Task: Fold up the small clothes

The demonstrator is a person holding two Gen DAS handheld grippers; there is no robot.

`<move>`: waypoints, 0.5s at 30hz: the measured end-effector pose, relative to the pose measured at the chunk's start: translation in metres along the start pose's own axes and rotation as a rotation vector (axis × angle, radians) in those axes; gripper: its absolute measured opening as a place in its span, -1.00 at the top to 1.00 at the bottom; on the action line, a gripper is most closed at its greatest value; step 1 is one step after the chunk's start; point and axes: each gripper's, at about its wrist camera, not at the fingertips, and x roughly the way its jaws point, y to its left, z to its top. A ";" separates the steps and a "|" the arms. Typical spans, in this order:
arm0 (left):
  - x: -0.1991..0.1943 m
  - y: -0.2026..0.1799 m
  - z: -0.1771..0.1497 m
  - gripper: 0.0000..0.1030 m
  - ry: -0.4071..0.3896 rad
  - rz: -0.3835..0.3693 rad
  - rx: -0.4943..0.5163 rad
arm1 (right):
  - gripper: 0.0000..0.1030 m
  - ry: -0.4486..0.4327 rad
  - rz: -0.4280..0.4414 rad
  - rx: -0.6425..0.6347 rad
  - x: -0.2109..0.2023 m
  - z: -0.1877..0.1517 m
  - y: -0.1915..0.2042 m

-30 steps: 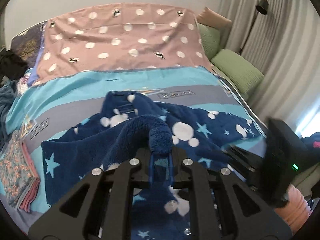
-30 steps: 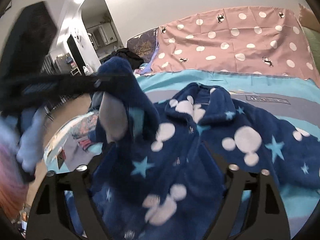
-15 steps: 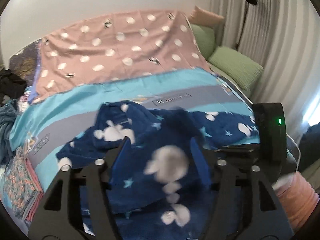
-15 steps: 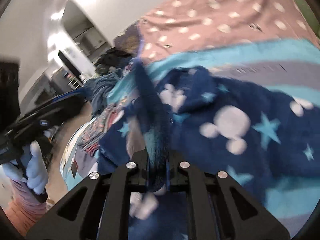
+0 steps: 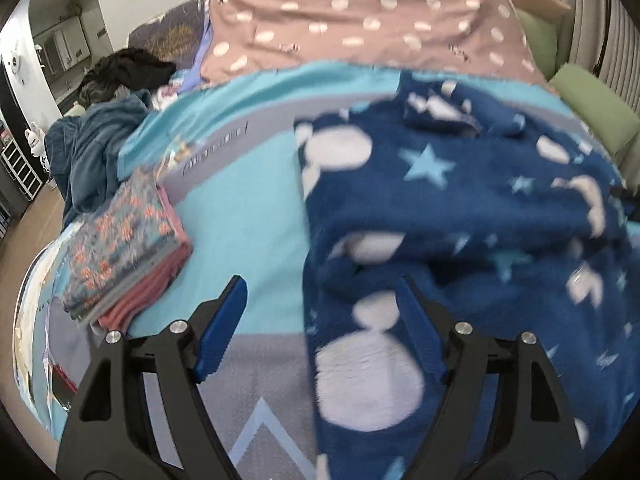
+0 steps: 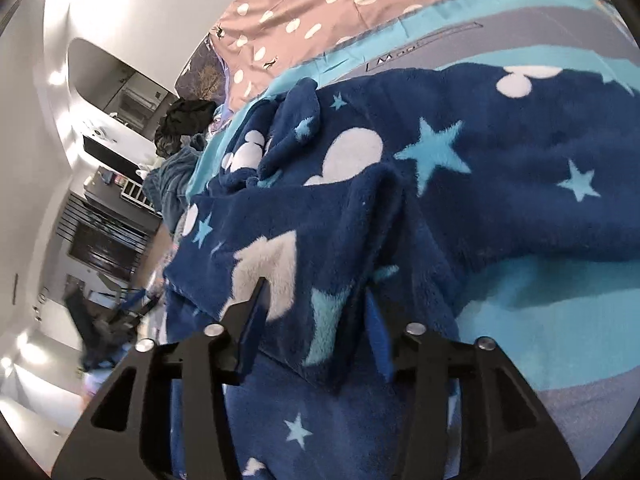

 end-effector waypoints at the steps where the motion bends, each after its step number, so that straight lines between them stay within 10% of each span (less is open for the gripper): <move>1: 0.005 0.000 -0.002 -0.52 0.006 -0.002 0.008 | -0.10 0.000 -0.002 0.013 0.003 0.004 -0.002; 6: 0.030 -0.007 0.004 -0.53 0.009 0.030 0.054 | -0.02 0.014 -0.076 0.022 0.023 0.015 0.000; 8: 0.036 -0.005 0.008 -0.55 0.010 0.035 0.035 | 0.74 -0.003 -0.125 -0.030 0.028 0.020 0.014; 15: 0.032 0.007 0.006 -0.55 -0.051 0.085 -0.019 | 0.78 -0.287 -0.022 -0.213 -0.035 0.048 0.097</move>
